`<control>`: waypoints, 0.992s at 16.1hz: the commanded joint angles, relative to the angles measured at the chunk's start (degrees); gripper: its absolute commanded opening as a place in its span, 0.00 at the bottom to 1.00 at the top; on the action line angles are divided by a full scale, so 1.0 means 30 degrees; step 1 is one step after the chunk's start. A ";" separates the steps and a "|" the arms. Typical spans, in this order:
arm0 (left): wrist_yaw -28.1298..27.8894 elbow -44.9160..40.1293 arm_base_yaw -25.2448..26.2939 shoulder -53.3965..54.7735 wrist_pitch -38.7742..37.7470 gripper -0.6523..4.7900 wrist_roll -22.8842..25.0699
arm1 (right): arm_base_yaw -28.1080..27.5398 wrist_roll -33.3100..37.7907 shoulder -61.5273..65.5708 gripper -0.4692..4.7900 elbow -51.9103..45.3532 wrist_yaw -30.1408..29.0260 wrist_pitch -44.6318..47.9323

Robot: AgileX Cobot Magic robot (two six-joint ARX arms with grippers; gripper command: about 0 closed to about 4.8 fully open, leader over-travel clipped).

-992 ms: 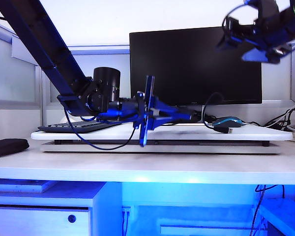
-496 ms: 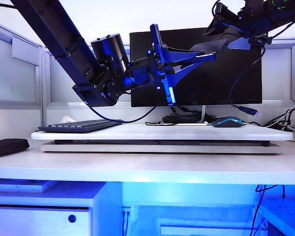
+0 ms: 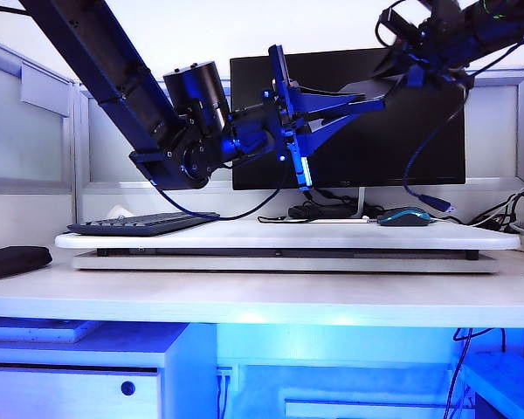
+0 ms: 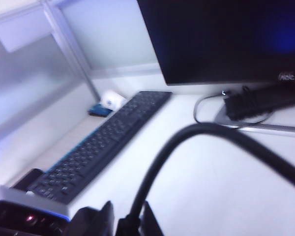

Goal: Unplug the data cable of the portable hard drive.

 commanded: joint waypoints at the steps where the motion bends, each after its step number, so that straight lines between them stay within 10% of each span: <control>1: -0.0262 0.0160 -0.0036 -0.0284 0.0823 0.11 0.0197 | 0.0036 -0.0044 -0.0044 0.08 0.0036 0.0066 -0.0066; 10: -0.0124 0.0160 0.0000 -0.0277 -0.0102 0.11 0.0350 | -0.0539 -0.0146 0.0219 0.08 0.0255 0.2856 0.1953; 16: -0.4335 0.0168 0.0750 -0.0277 -0.8240 0.11 0.5865 | -0.1239 -0.0495 0.2455 0.08 0.1013 0.3111 0.2040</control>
